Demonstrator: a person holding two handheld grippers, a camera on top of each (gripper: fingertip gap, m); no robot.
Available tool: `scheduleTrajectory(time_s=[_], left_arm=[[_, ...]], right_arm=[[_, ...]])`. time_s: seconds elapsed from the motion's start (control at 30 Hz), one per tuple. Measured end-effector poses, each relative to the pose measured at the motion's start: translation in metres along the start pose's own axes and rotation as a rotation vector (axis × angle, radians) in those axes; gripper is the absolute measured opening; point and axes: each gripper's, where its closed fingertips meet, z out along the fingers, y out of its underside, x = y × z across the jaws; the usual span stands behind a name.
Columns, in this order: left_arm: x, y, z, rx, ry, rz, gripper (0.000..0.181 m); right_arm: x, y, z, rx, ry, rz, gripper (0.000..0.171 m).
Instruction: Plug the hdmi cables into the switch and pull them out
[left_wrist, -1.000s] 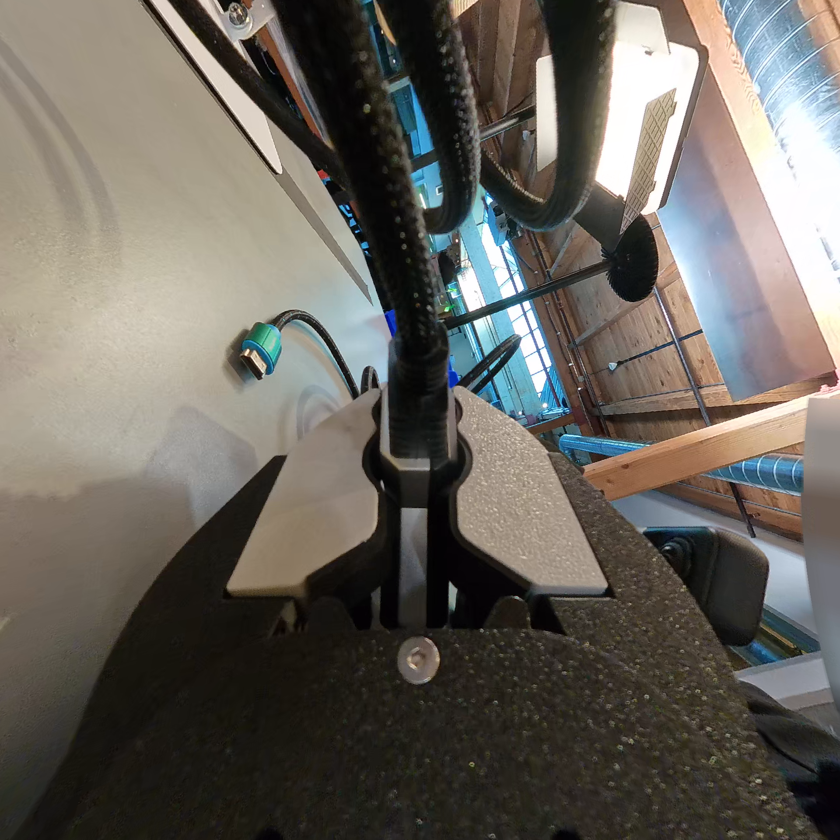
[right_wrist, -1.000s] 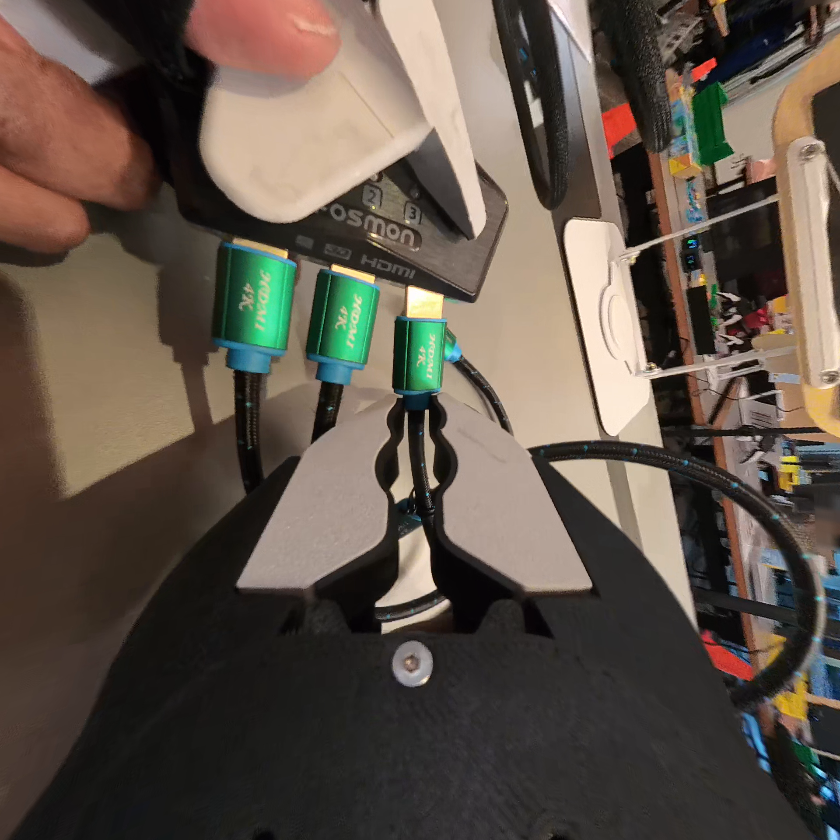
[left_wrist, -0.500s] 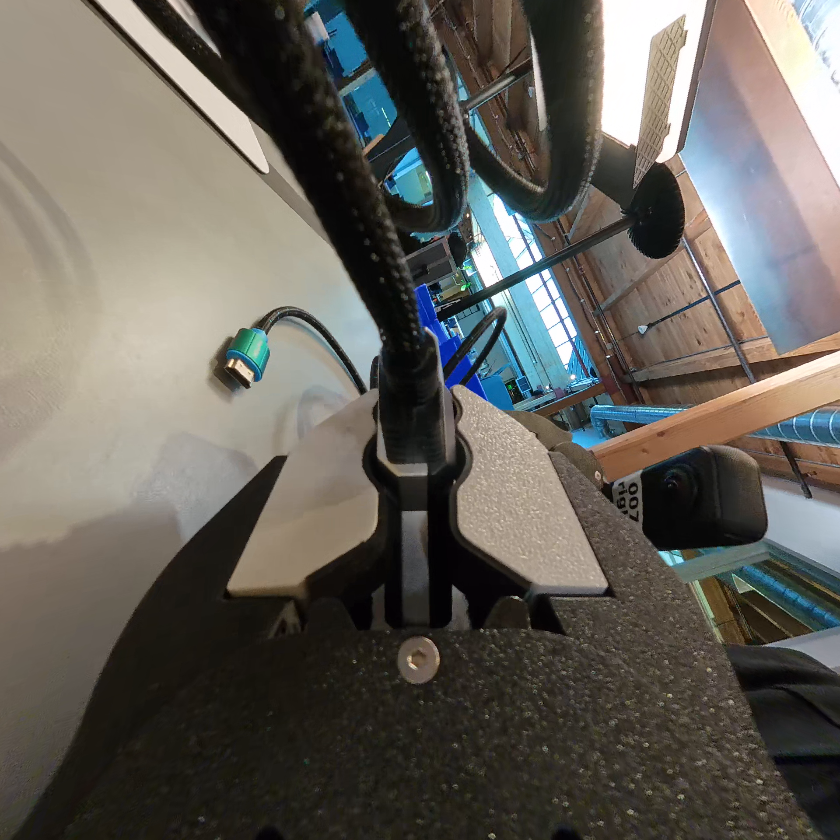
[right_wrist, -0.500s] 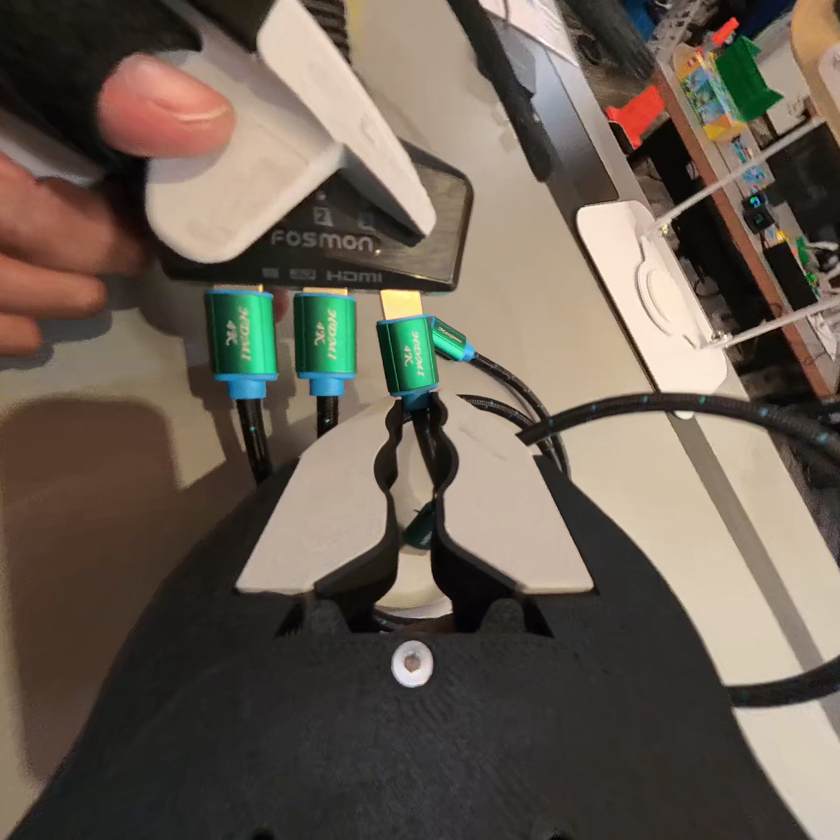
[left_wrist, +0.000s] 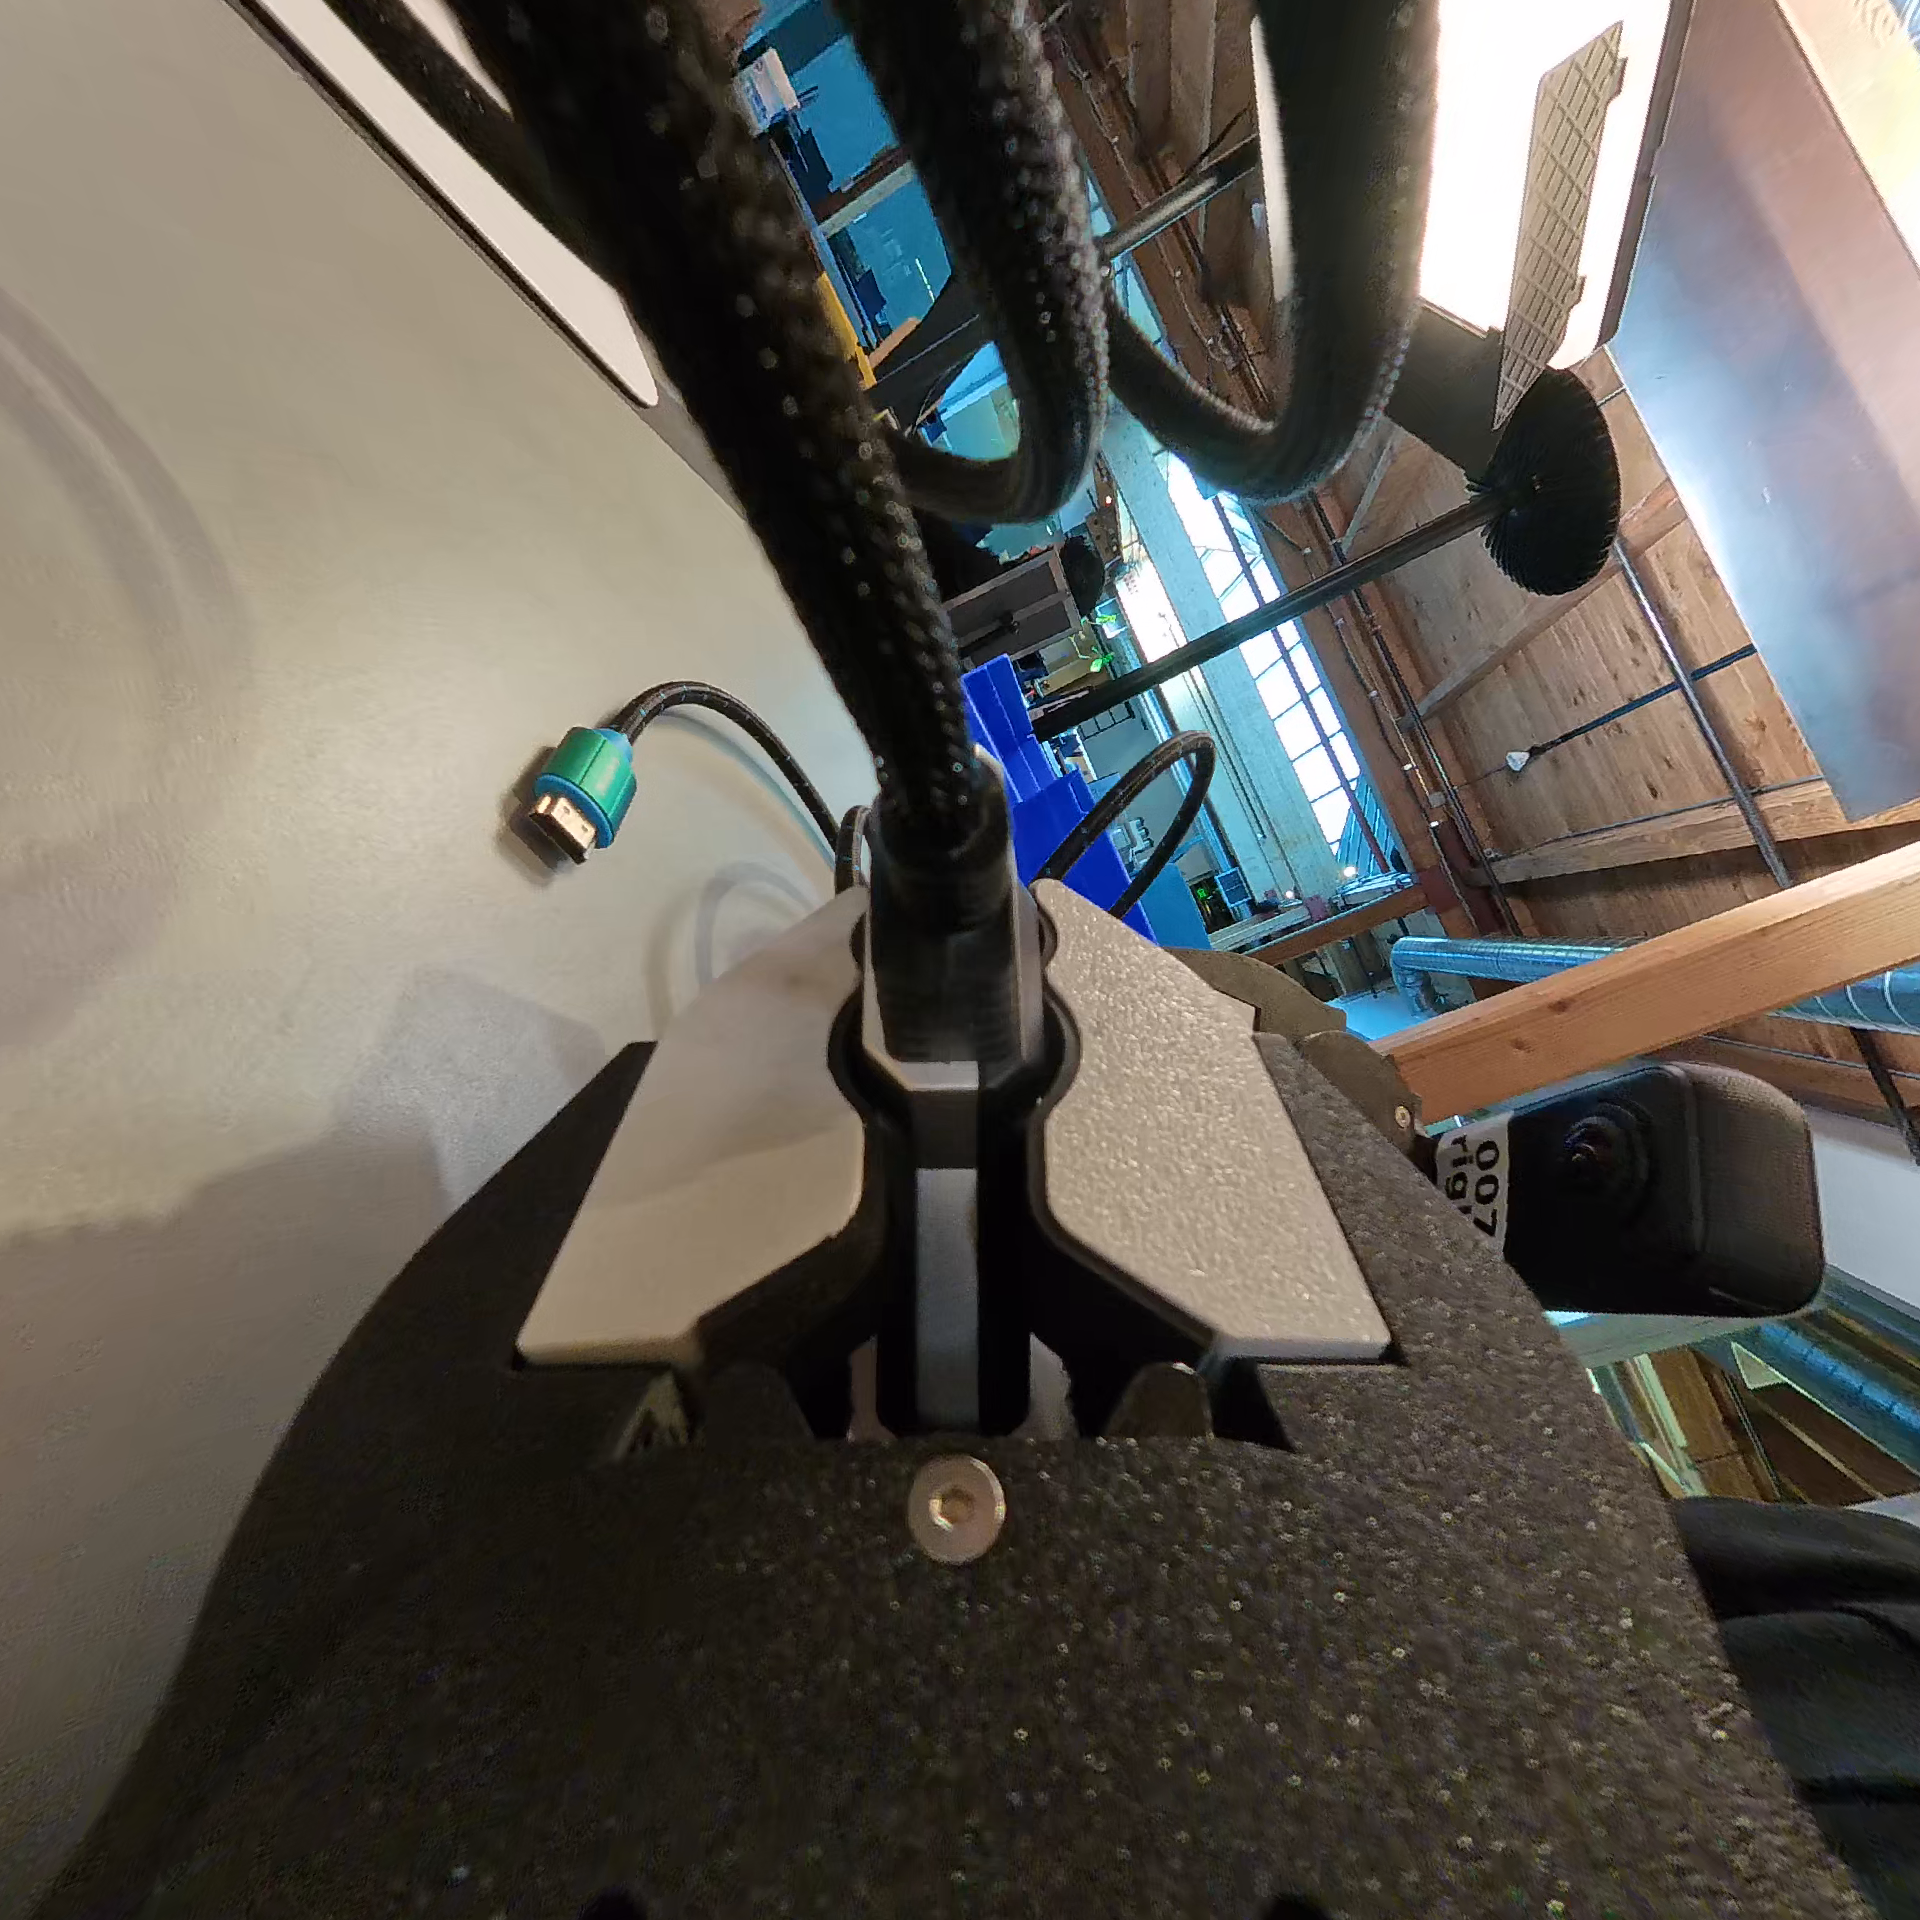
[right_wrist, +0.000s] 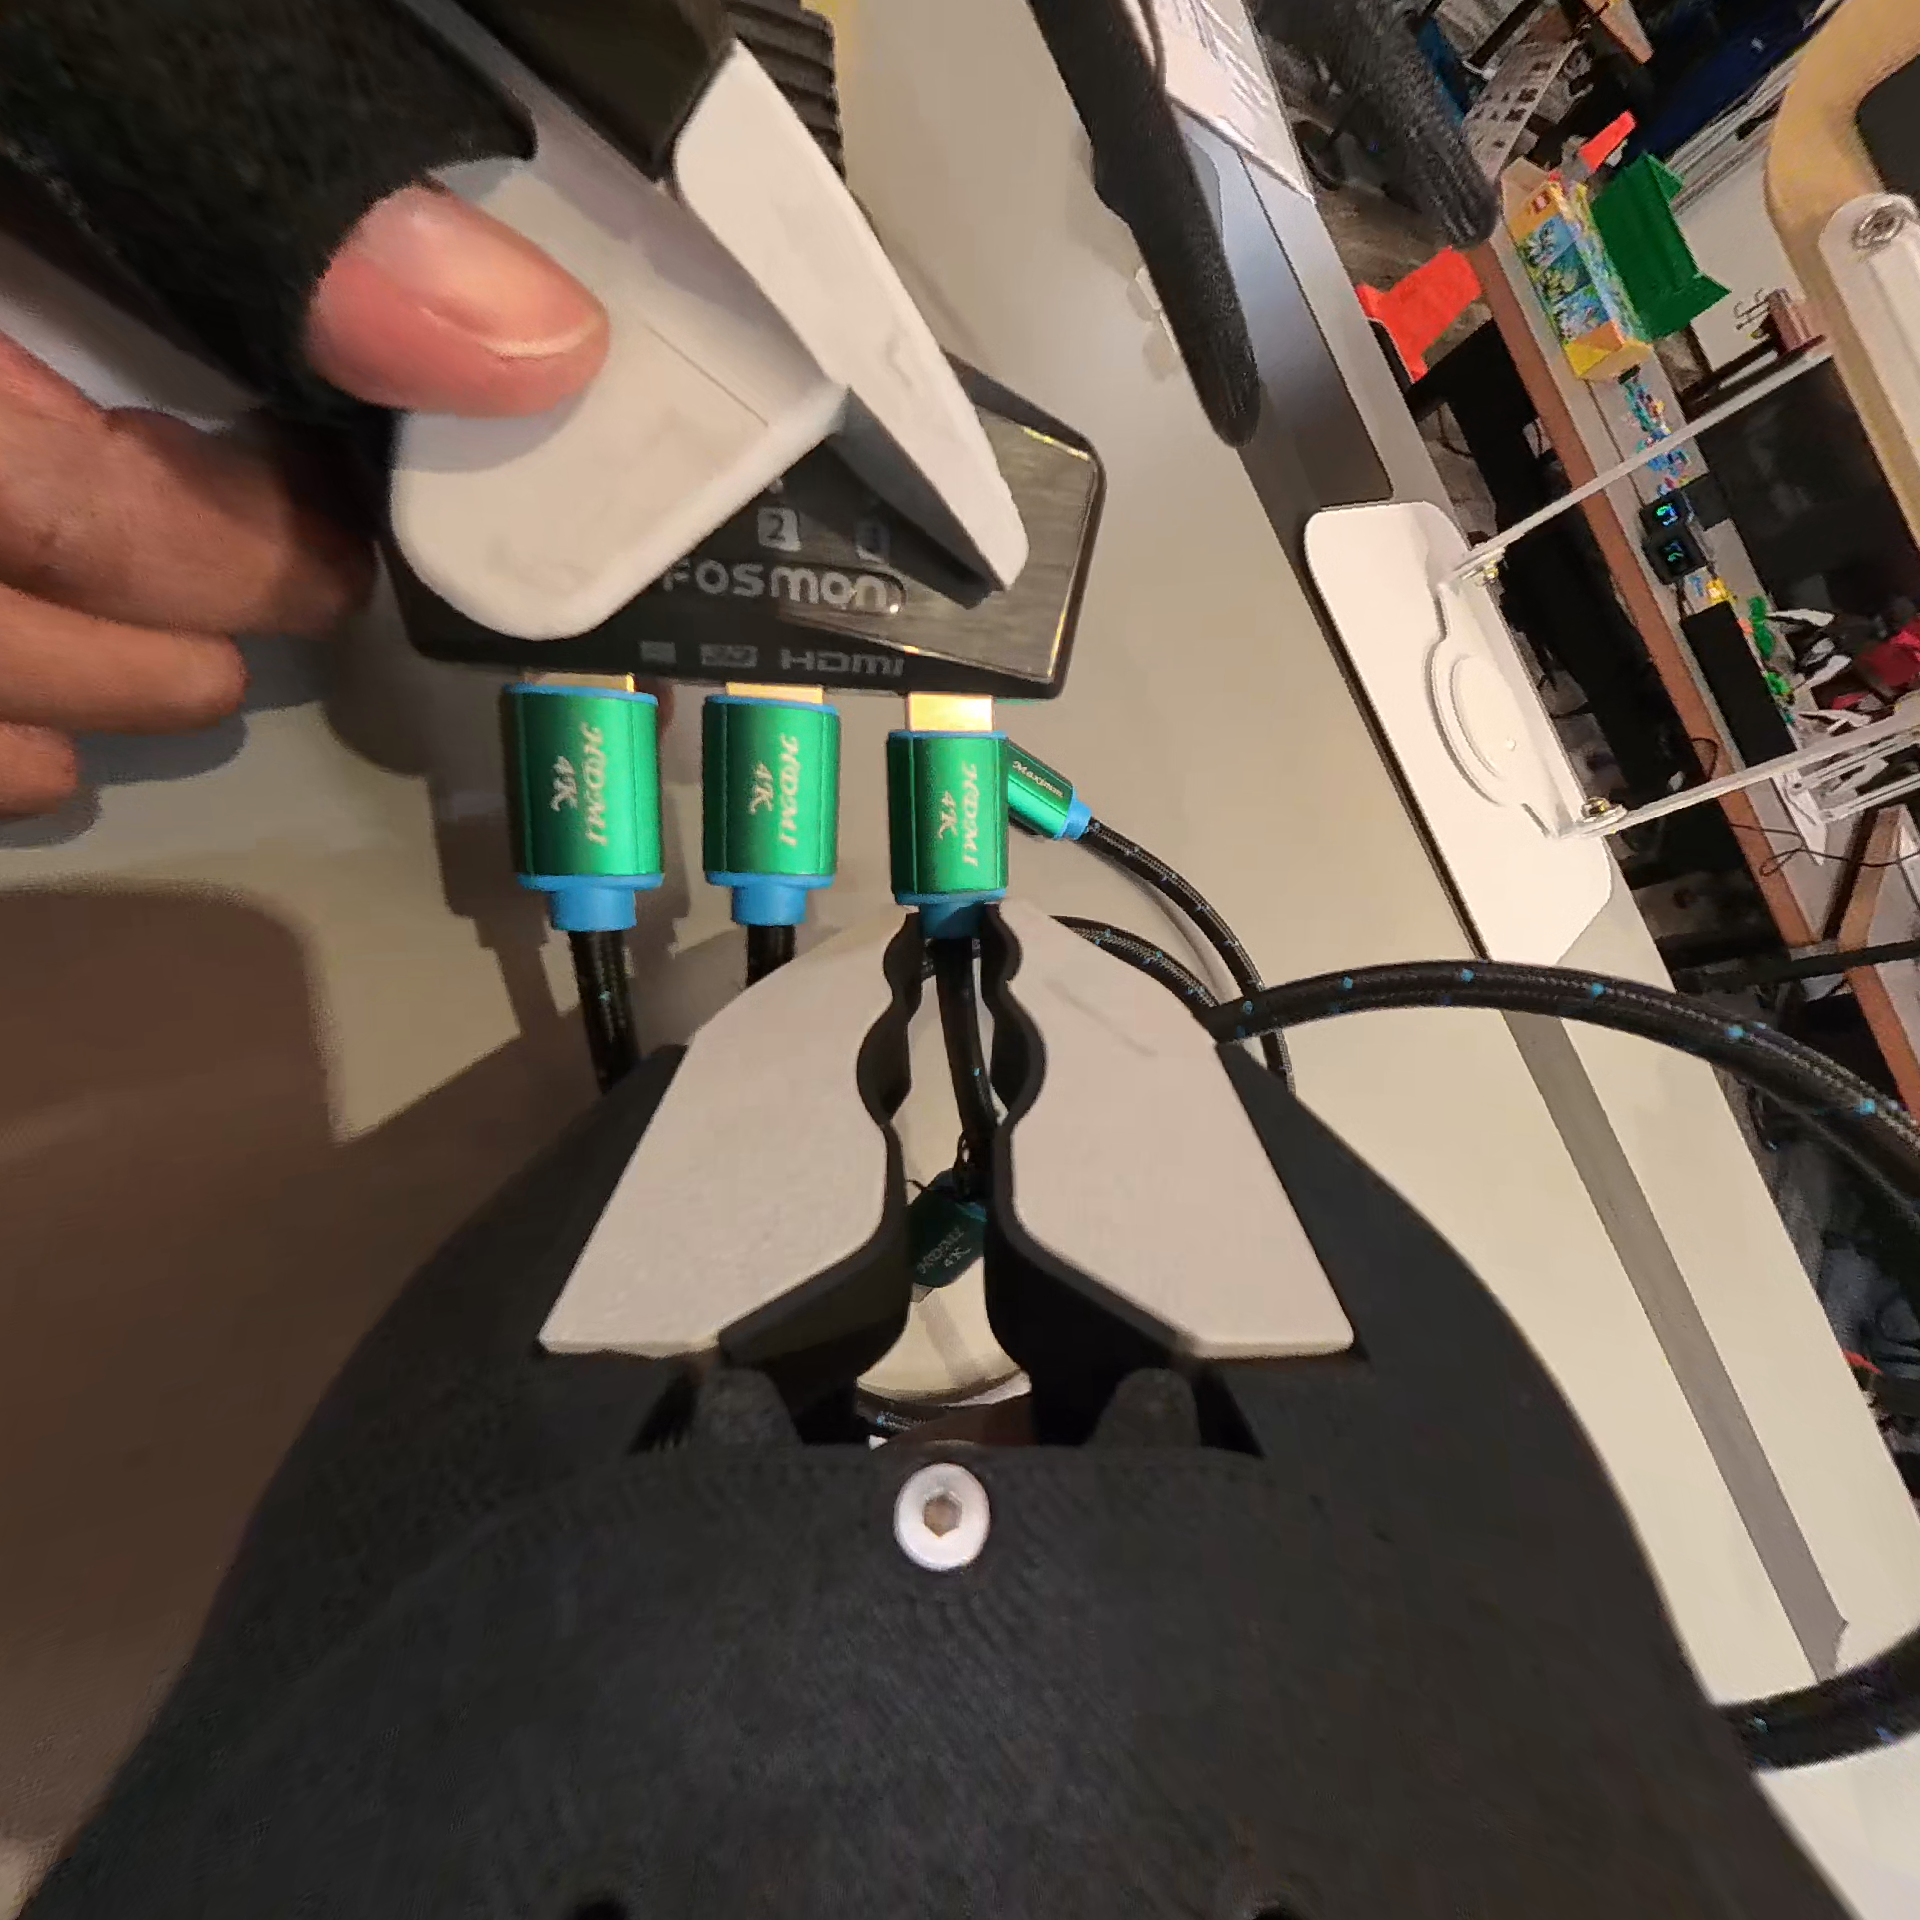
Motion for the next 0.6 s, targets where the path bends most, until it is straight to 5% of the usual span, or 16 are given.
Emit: scheduleTrajectory(time_s=[0.6], left_arm=[[-0.0014,0.0044,0.0005,-0.024,-0.022,0.01,0.023]], right_arm=[[-0.0009,-0.0009,0.0008,-0.013,-0.028,-0.008,0.01]])
